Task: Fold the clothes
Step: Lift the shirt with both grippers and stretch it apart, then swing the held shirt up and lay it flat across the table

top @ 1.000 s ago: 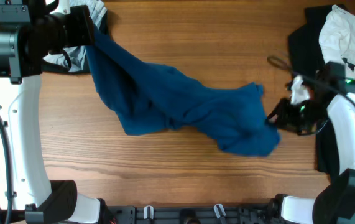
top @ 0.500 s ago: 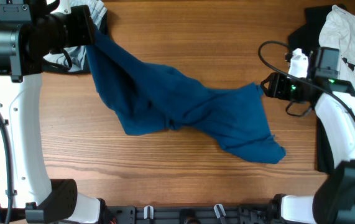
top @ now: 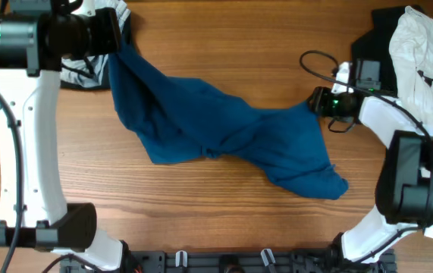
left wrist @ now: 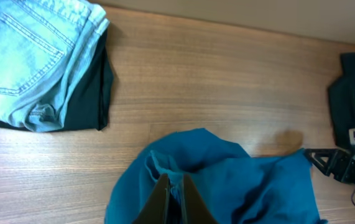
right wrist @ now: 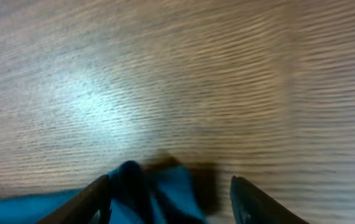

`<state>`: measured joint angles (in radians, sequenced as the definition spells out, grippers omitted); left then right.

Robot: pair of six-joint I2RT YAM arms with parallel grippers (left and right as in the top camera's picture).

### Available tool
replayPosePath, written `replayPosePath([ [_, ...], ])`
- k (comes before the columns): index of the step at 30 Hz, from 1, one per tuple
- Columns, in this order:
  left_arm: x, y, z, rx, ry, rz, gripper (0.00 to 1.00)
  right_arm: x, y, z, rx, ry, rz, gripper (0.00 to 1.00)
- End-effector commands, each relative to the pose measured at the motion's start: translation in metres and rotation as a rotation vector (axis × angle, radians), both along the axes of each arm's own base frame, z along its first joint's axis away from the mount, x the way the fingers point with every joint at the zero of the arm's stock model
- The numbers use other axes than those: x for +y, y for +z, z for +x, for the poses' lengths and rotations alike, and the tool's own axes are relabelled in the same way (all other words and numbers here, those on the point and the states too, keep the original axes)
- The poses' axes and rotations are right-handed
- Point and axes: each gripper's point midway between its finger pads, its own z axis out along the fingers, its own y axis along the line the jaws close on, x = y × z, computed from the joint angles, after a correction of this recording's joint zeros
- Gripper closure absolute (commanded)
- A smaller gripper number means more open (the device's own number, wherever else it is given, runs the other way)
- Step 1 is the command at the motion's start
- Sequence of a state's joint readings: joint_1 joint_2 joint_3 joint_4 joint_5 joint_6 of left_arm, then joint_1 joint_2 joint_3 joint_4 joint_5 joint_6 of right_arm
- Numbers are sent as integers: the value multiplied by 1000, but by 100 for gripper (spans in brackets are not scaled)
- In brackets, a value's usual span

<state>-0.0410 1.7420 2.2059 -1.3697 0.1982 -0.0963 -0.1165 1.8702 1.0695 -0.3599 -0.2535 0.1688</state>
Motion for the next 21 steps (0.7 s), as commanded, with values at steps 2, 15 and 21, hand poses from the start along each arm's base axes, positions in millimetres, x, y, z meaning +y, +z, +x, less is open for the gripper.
replayPosePath([
  [2,0,-9,3,34,14,-4,96,36,-22,-3,50,61,18,39],
  [15,11,-9,0,35,51,43,96,-30,200,50,-358,56,-3,96],
  [21,36,69,-23,-207,151,130,96,-72,377,-10,-621,8,-157,96],
])
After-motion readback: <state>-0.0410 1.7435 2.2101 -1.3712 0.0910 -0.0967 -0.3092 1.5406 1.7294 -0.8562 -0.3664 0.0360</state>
